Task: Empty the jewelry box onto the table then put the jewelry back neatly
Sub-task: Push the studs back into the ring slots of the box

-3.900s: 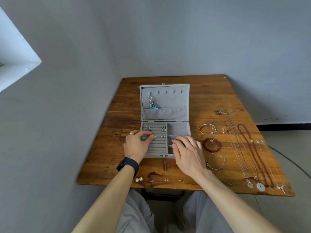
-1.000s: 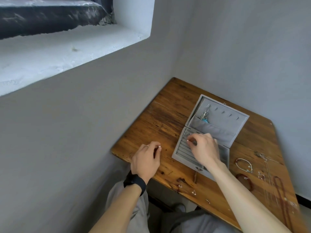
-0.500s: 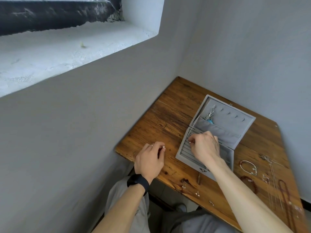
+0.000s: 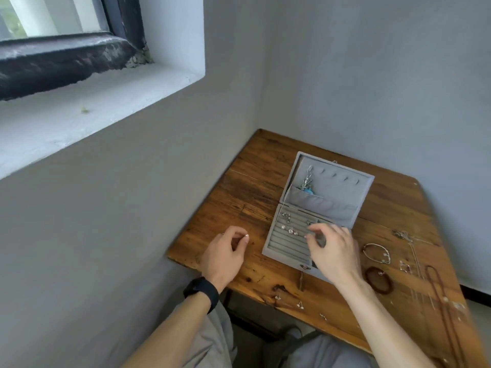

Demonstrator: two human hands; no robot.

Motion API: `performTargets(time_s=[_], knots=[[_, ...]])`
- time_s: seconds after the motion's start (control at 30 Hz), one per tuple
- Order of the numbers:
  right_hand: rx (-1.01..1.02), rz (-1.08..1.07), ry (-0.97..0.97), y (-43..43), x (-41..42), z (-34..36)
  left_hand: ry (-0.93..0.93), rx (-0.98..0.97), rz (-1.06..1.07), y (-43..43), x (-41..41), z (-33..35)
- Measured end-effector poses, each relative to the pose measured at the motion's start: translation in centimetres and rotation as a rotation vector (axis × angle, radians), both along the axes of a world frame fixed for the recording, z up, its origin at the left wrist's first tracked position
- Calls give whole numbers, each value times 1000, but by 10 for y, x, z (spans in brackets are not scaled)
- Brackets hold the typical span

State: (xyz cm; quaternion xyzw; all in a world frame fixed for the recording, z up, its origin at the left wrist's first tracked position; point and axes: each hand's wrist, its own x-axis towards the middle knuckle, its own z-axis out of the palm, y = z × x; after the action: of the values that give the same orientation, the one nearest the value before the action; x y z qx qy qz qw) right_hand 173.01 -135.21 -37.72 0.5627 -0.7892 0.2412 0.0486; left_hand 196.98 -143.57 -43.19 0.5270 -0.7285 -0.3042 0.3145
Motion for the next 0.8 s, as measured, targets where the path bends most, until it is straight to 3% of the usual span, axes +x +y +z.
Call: performTargets(time_s=[0.13, 0.27, 0.47, 0.8], knots=[[22, -82, -22, 39, -13, -28, 10, -78, -113, -15, -21, 25], [87, -106, -74, 53, -17, -48, -152, -164, -221, -24, -53, 43], [46, -107, -79, 49, -15, -63, -448, -288, -242, -31, -76, 49], [17, -109, -148, 53, -16, -63, -599, -328, -274, -31, -86, 57]])
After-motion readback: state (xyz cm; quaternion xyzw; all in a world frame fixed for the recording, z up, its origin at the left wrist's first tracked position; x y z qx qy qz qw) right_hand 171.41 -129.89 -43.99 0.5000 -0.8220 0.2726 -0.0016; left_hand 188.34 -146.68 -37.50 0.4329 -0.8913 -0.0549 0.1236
